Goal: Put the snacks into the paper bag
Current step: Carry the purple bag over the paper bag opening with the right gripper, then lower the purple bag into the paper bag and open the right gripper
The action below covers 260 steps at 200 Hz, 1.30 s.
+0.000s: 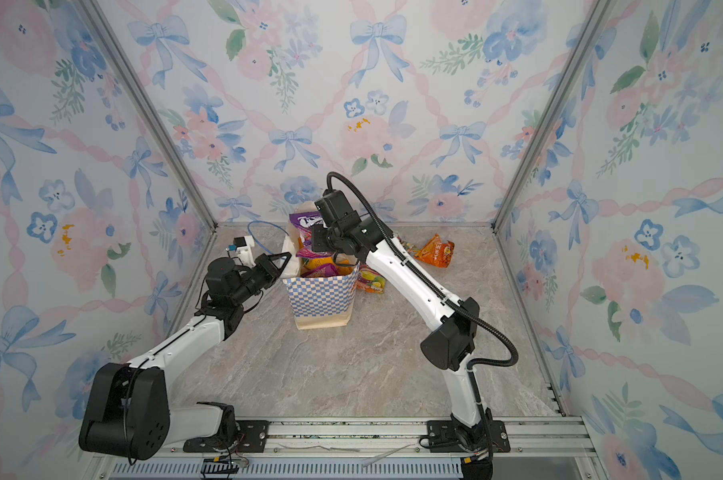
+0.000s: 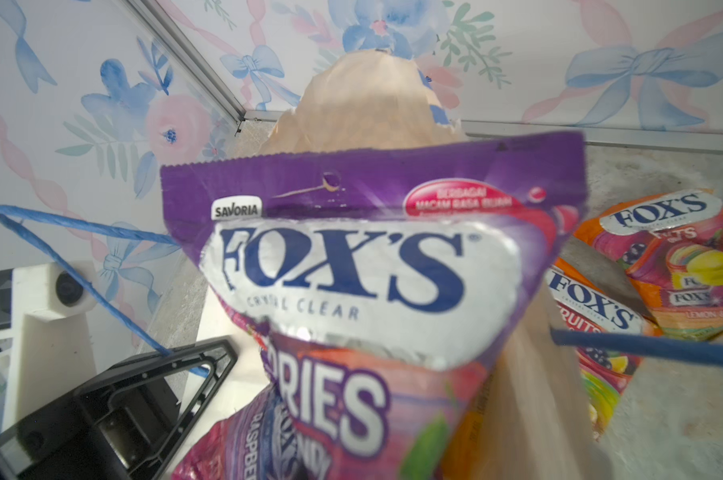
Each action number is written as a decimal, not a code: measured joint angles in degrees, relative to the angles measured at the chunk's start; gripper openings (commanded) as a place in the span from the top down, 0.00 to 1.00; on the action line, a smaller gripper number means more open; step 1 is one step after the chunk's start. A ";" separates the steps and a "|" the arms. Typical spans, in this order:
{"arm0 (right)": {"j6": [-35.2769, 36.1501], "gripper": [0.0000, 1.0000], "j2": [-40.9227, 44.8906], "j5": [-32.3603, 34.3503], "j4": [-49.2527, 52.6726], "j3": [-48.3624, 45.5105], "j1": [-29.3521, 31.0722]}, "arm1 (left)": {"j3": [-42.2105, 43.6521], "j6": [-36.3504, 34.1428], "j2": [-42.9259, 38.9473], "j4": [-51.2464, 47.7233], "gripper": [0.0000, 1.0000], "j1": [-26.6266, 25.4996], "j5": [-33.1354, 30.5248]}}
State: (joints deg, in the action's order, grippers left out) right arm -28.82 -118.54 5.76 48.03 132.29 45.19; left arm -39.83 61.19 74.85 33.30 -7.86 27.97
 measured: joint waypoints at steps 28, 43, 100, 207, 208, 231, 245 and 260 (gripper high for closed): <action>-1.51 1.00 0.15 0.35 -0.02 -3.87 1.55 | 0.63 0.44 0.00 0.59 1.00 0.00 -0.33; -2.32 1.00 0.15 0.35 0.17 -6.43 2.45 | 1.18 0.68 0.00 1.22 1.00 0.00 -0.50; -5.31 1.00 4.52 0.74 -0.66 -15.30 3.72 | 1.38 1.05 0.00 1.55 1.00 0.00 -0.66; -7.23 1.00 9.44 2.01 1.99 -16.57 4.39 | 1.49 1.05 0.00 1.97 1.00 0.00 -0.66; -7.23 1.00 9.44 2.01 2.01 -16.57 4.39 | 1.49 1.05 0.00 1.97 1.00 0.00 -0.66; -7.32 1.00 9.44 1.57 2.47 -16.57 4.42 | 1.51 1.05 -0.02 1.99 1.00 0.00 -0.63; -7.45 0.97 9.33 1.05 2.58 -16.55 4.42 | 1.79 1.05 -0.07 2.25 1.00 0.00 -0.66; -7.65 0.93 8.79 0.22 2.78 -16.37 4.42 | 2.34 1.05 -0.46 2.32 1.00 0.00 -0.68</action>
State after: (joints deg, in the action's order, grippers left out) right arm -36.47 -109.75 5.98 50.81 115.92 49.60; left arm -37.50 62.24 74.39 35.62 -7.86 27.29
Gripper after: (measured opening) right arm 0.050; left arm 0.048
